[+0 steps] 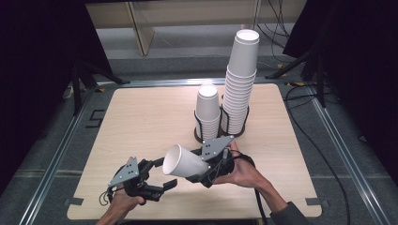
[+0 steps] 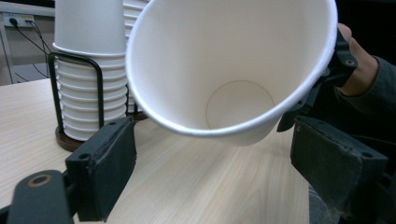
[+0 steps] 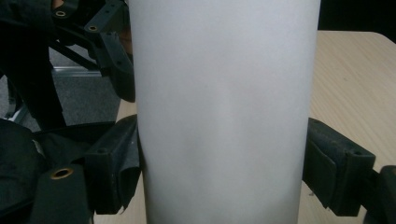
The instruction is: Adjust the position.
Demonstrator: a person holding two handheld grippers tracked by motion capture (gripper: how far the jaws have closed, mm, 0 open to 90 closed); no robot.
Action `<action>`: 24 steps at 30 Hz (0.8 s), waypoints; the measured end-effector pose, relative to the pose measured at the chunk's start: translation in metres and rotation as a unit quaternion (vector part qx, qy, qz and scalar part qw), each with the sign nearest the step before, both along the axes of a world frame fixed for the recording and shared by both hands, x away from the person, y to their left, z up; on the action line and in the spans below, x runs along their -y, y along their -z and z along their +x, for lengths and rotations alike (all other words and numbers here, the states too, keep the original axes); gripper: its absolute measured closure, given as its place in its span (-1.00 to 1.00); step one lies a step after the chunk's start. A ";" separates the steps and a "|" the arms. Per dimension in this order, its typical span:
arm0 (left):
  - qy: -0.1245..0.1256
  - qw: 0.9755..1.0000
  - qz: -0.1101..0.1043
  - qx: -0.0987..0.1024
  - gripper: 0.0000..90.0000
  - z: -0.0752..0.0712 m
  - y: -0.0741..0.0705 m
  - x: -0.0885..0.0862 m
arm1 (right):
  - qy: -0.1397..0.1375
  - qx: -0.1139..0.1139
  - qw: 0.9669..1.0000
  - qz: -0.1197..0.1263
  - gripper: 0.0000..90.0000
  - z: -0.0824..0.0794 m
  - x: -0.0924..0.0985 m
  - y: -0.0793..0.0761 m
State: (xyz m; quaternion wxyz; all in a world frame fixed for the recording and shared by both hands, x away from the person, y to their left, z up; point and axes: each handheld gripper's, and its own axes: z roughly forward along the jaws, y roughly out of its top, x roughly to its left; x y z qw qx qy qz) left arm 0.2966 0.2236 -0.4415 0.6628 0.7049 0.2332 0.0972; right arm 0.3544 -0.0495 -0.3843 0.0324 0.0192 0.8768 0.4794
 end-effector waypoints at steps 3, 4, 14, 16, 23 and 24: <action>-0.002 1.000 -0.004 0.000 -0.69 -0.001 0.000 0.002 | -0.006 0.001 1.000 0.004 -0.52 0.001 -0.002 0.004; -0.001 1.000 -0.009 0.001 -0.69 -0.001 0.000 0.003 | -0.007 -0.003 1.000 0.006 -0.52 0.001 -0.003 0.005; -0.010 0.999 -0.036 -0.005 -0.84 -0.001 0.001 0.005 | -0.020 -0.031 0.999 0.014 -0.52 -0.001 -0.011 0.016; -0.012 0.999 -0.039 -0.006 -0.87 -0.001 0.001 0.006 | -0.021 -0.029 0.999 0.011 -0.52 -0.002 -0.013 0.018; -0.015 0.999 -0.042 -0.001 -0.94 -0.002 0.002 0.006 | -0.030 -0.039 0.999 0.009 -0.52 -0.003 -0.017 0.023; -0.013 0.999 -0.043 -0.002 -0.94 -0.002 0.002 0.005 | -0.032 -0.041 0.999 0.009 -0.52 -0.003 -0.018 0.024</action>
